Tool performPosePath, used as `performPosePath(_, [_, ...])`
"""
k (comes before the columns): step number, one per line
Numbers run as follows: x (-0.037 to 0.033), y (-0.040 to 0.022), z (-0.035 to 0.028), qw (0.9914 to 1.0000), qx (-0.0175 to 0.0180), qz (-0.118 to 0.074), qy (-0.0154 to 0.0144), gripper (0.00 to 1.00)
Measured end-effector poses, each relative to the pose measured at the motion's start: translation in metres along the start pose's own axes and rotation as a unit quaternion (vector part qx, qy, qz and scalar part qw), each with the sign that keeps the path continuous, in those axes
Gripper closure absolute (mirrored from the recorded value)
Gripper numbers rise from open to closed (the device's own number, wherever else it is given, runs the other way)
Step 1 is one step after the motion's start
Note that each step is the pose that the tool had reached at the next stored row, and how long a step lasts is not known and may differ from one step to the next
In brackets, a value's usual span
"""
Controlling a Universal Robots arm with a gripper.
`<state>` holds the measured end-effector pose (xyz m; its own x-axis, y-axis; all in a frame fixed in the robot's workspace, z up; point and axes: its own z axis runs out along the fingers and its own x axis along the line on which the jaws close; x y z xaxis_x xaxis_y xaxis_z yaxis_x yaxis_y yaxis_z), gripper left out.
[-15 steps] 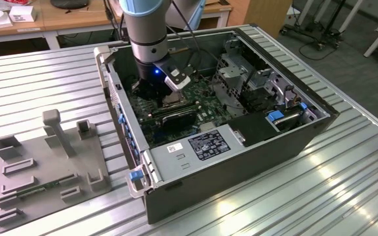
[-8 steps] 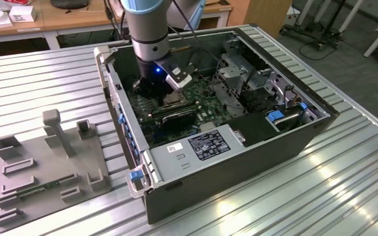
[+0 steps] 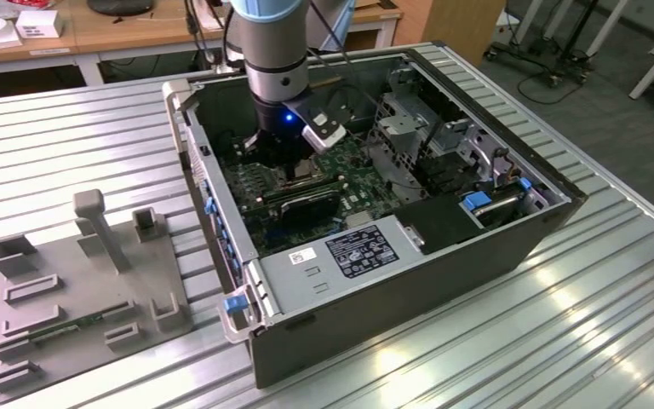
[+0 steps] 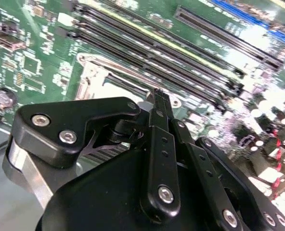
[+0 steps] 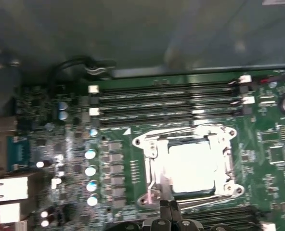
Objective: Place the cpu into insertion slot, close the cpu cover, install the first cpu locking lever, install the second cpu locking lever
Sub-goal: 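Install the second cpu locking lever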
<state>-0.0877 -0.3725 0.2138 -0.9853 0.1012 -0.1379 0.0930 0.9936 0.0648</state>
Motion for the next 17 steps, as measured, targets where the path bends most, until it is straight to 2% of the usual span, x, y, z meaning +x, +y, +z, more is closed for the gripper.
performPosePath(3, [-0.0038, 0.0047, 0.0011, 1.00000, 0.0000, 0.000, 0.0000, 0.89])
performPosePath(8, [-0.0086, 0.0160, 0.0027, 1.00000, 0.0000, 0.000, 0.0000, 0.89])
performPosePath(14, [-0.0100, 0.0176, 0.0031, 1.00000, 0.0005, 0.000, -0.0001, 0.89])
performPosePath(15, [-0.0102, 0.0177, 0.0033, 1.00000, 0.0008, 0.000, 0.0025, 0.89])
performPosePath(17, [-0.0125, 0.0179, 0.0037, 0.99978, 0.0026, 0.001, 0.0206, 0.89])
